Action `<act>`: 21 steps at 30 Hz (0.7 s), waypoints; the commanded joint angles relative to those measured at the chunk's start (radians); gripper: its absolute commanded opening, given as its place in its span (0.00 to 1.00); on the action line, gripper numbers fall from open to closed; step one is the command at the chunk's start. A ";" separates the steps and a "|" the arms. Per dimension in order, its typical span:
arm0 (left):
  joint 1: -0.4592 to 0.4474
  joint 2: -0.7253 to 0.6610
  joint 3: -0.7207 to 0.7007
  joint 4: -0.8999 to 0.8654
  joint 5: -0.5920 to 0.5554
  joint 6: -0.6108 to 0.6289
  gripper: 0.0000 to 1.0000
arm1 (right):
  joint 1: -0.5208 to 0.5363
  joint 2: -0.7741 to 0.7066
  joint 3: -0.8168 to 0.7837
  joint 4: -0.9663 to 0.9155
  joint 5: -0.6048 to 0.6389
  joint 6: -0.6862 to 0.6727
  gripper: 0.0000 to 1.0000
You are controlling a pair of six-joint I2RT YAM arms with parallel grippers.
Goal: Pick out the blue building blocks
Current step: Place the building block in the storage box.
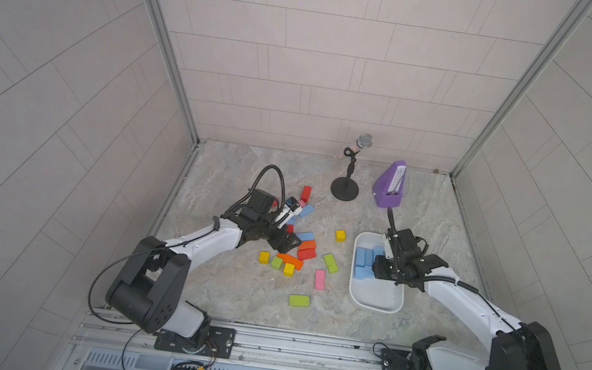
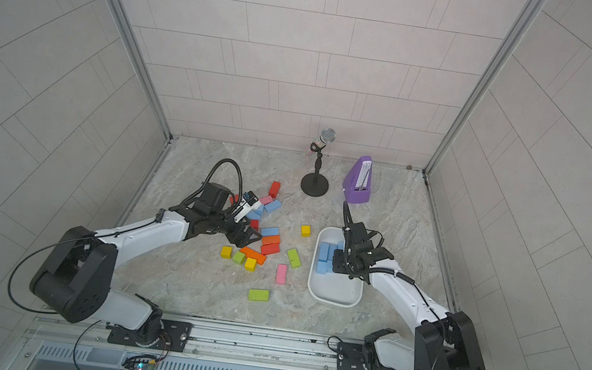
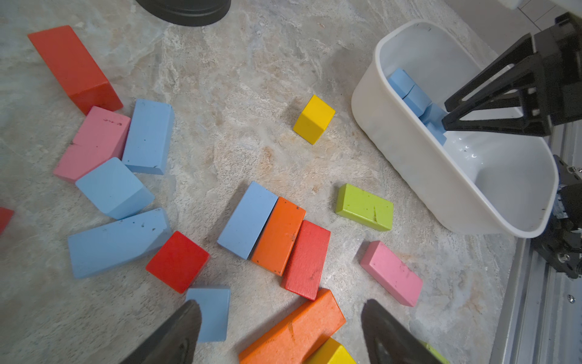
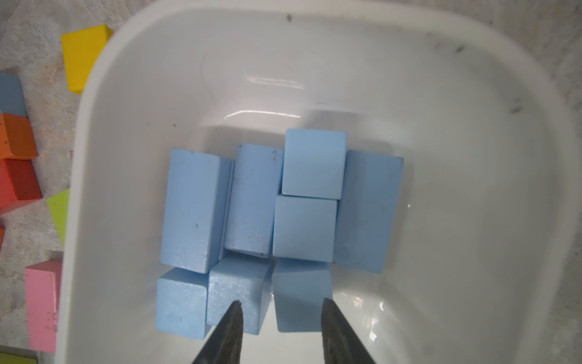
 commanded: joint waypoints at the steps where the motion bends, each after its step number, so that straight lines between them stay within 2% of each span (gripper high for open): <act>1: -0.002 -0.022 0.040 -0.034 -0.027 0.015 0.85 | 0.010 -0.036 0.027 -0.003 0.016 0.006 0.44; 8: 0.026 -0.035 0.079 -0.076 -0.139 -0.021 0.88 | 0.170 0.040 0.198 0.051 0.068 0.030 0.45; 15: 0.121 -0.062 0.072 -0.071 -0.161 -0.066 0.88 | 0.375 0.201 0.360 0.158 0.082 0.033 0.45; 21: 0.213 -0.122 0.061 -0.067 -0.159 -0.086 0.89 | 0.447 0.275 0.394 0.203 0.066 0.035 0.45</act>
